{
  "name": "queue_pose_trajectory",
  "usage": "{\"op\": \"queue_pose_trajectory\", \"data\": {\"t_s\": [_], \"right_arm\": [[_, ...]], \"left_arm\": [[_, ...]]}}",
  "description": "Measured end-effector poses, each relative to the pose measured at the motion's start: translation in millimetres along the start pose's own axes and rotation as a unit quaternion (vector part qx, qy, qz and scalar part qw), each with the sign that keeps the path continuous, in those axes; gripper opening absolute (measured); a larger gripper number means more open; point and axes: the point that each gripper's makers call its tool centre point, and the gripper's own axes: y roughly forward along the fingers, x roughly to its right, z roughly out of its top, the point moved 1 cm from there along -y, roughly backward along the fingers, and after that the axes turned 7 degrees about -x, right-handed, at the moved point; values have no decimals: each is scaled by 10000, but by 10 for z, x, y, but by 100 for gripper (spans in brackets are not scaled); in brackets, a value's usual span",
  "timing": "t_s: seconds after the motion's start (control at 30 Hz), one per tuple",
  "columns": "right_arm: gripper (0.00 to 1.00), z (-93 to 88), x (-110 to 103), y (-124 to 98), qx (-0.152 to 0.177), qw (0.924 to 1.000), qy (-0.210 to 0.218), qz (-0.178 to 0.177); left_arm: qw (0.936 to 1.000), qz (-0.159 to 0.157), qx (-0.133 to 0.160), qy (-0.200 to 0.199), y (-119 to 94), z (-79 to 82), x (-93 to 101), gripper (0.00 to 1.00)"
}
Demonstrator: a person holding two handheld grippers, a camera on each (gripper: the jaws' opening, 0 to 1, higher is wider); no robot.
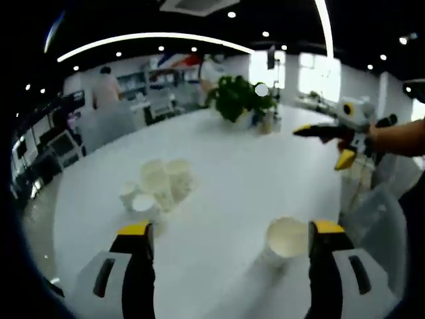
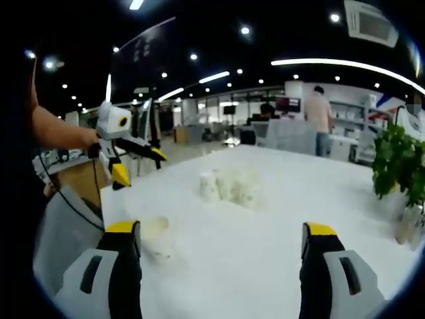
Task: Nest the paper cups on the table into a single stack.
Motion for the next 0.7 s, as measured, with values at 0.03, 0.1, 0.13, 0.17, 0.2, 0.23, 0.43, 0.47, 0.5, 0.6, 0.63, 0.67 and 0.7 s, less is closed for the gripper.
{"op": "queue_pose_trajectory", "data": {"t_s": [0.03,0.1,0.13,0.17,0.2,0.23,0.43,0.47,0.5,0.6,0.63,0.67,0.7], "right_arm": [[100,9,5,5,6,10000,-7,-6],[100,13,22,17,-14,10000,-8,-65],[100,17,25,28,-15,10000,-22,-67],[100,26,24,42,-23,10000,-30,-65],[100,30,24,52,-25,10000,-30,-63],[100,31,27,64,-25,10000,-33,-60],[100,25,48,141,1,10000,-16,-90],[100,23,45,152,-2,10000,-13,-98],[100,21,51,158,0,9999,-16,-107],[100,1,71,180,-18,9999,-13,-116],[100,5,67,179,-20,9999,-21,-121],[100,8,67,179,-15,9999,-30,-125],[100,7,69,182,-18,9999,-43,-132]], "left_arm": [[9998,101,85,-114,-41,-20,-61,99],[9993,218,235,-207,-110,-55,-144,99],[9992,249,237,-217,-127,-64,-158,99],[9986,391,276,-220,-170,-98,-222,99],[9984,428,301,-217,-195,-123,-257,99],[9982,441,293,-283,-231,-164,-288,99],[9955,696,529,-357,-427,-245,-442,99],[9952,698,569,-375,-456,-254,-460,99],[9948,726,592,-410,-473,-259,-479,99],[9945,747,601,-425,-512,-289,-513,99],[9944,761,613,-400,-519,-291,-515,99],[9945,763,620,-375,-522,-297,-519,99],[9944,773,623,-362,-523,-298,-521,99]]}}
